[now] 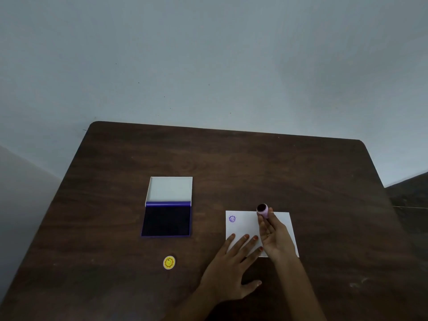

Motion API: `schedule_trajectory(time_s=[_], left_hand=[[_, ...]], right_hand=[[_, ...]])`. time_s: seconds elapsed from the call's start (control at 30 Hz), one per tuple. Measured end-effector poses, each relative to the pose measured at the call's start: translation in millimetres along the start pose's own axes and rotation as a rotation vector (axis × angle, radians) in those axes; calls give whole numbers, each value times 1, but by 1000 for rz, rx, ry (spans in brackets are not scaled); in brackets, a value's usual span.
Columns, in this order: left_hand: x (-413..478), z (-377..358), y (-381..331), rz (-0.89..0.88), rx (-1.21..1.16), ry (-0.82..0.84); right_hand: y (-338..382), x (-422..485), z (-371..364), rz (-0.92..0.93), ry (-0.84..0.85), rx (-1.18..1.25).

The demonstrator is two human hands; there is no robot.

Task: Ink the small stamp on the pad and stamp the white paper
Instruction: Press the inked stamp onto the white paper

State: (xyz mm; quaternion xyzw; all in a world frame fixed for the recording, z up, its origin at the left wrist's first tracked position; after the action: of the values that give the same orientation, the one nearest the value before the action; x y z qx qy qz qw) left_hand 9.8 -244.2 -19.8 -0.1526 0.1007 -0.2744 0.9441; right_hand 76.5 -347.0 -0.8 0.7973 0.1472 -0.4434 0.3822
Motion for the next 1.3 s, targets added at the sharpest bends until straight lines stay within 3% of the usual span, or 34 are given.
schedule_trajectory(time_s=[0.33, 0.47, 0.77, 1.1, 1.23, 1.3], left_hand=[[-9, 9, -6, -33, 38, 20], [-25, 26, 2, -40, 74, -55], [-115, 62, 79, 366, -165, -280], [-135, 56, 101, 445, -254, -119], [-134, 62, 106, 547, -481, -153], [-142, 72, 112, 718, -793, -271]], right_hand=[[-5, -49, 3, 22, 87, 68], [-12, -65, 1, 37, 131, 56], [-63, -92, -20, -38, 194, 52], [-120, -108, -50, -103, 219, 19], [-129, -112, -56, -111, 225, -13], [-130, -112, -58, -99, 229, -27]])
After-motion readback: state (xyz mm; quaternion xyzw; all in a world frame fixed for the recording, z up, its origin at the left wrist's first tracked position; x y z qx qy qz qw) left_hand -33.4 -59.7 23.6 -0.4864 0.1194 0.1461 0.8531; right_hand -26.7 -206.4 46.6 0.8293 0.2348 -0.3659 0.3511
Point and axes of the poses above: each hand's wrist, its own x-axis towards the middle knuckle, its own z-axis out of the back of the hand, y = z × x, the point moved 5 cm from there along x, towards the middle knuckle
